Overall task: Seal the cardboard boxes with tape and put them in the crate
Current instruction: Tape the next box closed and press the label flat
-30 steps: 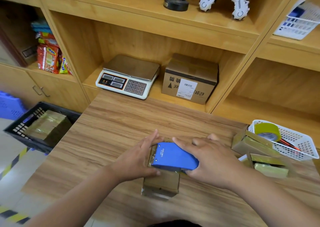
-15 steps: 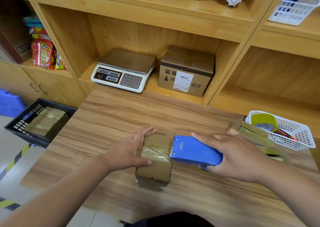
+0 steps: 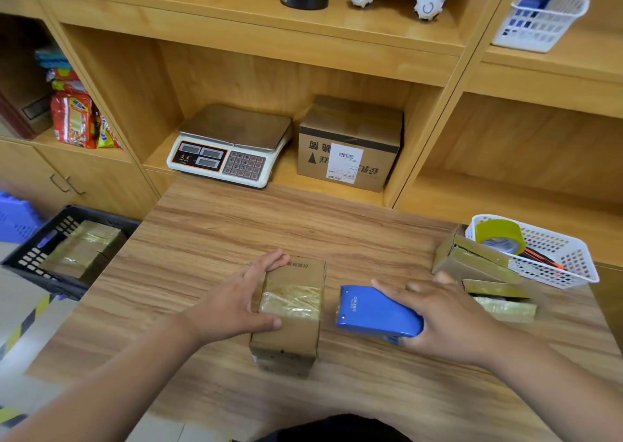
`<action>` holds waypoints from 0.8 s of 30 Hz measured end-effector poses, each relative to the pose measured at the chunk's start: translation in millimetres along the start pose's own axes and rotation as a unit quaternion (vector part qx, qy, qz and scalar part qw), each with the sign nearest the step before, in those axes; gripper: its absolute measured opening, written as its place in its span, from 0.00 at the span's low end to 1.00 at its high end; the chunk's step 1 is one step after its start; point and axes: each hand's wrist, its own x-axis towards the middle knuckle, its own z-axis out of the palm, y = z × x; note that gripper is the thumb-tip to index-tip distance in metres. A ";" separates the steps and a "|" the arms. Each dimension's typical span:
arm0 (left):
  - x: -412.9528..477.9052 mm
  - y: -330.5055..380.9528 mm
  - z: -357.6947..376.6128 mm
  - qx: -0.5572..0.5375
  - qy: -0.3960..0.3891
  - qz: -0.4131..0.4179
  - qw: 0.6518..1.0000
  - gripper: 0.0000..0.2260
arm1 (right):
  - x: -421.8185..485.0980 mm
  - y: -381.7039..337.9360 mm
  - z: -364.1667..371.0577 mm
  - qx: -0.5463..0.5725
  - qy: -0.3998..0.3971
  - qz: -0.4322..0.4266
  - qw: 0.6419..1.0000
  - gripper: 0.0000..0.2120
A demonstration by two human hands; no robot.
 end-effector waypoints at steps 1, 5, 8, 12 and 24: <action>-0.3 1.8 0.2 0.003 0.001 -0.002 1.000 0.48 | 2.0 -1.2 4.5 0.003 -0.002 0.002 1.000 0.36; -1.1 14.9 0.0 0.089 0.032 -0.003 0.996 0.48 | 8.0 -4.8 20.2 0.020 0.004 0.016 1.000 0.35; 6.6 39.1 11.2 0.230 0.105 -0.009 0.968 0.52 | 10.3 -7.5 31.1 0.033 0.002 0.024 0.999 0.36; 22.6 65.3 44.6 0.294 0.064 0.033 0.953 0.52 | 12.3 -11.9 36.4 0.031 0.025 0.011 0.999 0.37; -20.8 1.1 -1.2 0.094 0.110 -0.015 0.989 0.41 | 40.6 -67.1 14.9 0.061 0.073 -0.024 0.995 0.40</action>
